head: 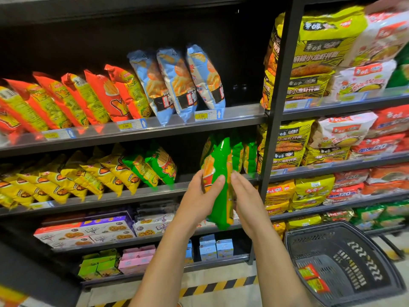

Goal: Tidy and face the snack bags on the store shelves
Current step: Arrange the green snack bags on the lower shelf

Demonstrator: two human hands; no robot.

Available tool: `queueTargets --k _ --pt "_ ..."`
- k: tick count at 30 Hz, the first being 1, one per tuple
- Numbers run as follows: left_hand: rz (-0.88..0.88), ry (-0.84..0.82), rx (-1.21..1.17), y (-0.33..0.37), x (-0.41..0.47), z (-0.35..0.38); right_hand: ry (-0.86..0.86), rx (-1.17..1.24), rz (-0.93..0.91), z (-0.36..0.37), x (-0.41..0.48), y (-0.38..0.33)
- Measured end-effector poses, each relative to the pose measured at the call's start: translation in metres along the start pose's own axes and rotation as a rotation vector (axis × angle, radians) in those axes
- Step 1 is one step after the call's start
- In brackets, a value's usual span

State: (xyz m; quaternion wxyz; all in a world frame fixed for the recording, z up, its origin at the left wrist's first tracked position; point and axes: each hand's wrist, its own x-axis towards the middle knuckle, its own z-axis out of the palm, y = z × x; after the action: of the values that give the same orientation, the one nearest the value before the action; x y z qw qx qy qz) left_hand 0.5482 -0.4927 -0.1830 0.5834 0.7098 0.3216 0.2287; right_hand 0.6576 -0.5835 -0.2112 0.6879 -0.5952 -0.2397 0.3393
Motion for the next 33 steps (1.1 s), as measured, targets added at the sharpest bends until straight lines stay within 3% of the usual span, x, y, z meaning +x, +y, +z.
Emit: queueTargets --k 9,13,17,20,27,33 --pt "-0.159 0.104 -0.185 -0.014 0.008 -0.002 -0.002 -0.102 -0.056 -0.012 0.0 -0.003" --pt "-0.201 0.035 -0.414 -0.022 0.009 -0.008 0.08 -0.129 -0.103 -0.016 0.005 0.0" --pt "-0.197 -0.017 -0.534 -0.026 0.009 -0.009 -0.033 -0.221 -0.002 -0.016 0.008 0.007" --pt "-0.186 -0.033 -0.545 -0.031 0.01 -0.012 -0.104 -0.21 0.016 -0.011 0.011 0.013" --pt "-0.156 -0.01 -0.401 -0.039 0.023 -0.029 -0.004 -0.21 -0.072 -0.002 0.03 0.025" --pt "-0.216 0.068 -0.323 -0.064 0.054 -0.053 -0.038 -0.278 -0.07 0.018 0.065 0.039"
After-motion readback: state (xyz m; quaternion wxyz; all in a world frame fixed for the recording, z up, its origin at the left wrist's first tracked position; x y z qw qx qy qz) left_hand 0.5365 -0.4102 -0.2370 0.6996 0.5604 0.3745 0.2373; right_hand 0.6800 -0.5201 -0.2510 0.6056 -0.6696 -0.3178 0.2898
